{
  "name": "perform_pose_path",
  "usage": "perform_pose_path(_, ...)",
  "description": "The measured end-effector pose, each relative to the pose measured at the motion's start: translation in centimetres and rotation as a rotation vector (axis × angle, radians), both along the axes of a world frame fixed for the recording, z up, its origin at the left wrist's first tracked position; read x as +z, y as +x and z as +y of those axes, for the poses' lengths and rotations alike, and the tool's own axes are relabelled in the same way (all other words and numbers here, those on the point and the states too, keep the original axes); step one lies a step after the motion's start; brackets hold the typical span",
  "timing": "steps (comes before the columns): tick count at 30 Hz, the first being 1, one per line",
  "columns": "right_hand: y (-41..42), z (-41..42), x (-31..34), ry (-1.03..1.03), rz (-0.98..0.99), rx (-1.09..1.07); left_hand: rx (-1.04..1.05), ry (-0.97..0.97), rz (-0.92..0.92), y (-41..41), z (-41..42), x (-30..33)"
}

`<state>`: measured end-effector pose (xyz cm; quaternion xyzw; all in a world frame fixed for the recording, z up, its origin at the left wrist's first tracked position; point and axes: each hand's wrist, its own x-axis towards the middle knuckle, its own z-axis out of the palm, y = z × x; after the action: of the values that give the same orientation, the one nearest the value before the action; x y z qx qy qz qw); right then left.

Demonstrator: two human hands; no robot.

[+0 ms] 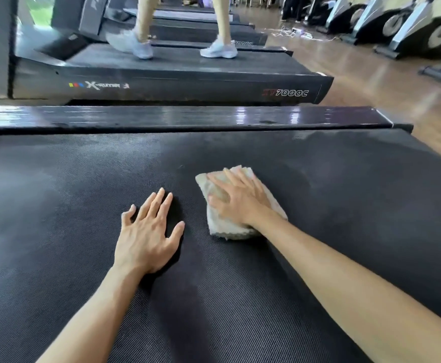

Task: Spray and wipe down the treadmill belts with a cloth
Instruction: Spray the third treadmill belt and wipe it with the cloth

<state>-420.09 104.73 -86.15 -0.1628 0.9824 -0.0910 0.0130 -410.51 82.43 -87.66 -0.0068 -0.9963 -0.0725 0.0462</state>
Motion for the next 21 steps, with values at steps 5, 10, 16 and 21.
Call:
perform_pose_path(5,-0.5,5.1,-0.1,0.018,-0.045,-0.126,0.003,0.001,0.0,0.0,-0.1,-0.1)
perform_pose_path(10,-5.0,0.1,0.0,0.062,-0.073,-0.209,0.005,-0.003,-0.011,-0.1,-0.1,-0.2)
perform_pose_path(16,2.1,1.3,0.1,-0.019,-0.008,0.106,-0.004,-0.006,-0.003,-0.2,-0.2,-0.3)
perform_pose_path(21,-0.4,5.5,0.2,0.003,-0.052,-0.101,-0.004,0.015,0.009,-0.1,-0.1,-0.2)
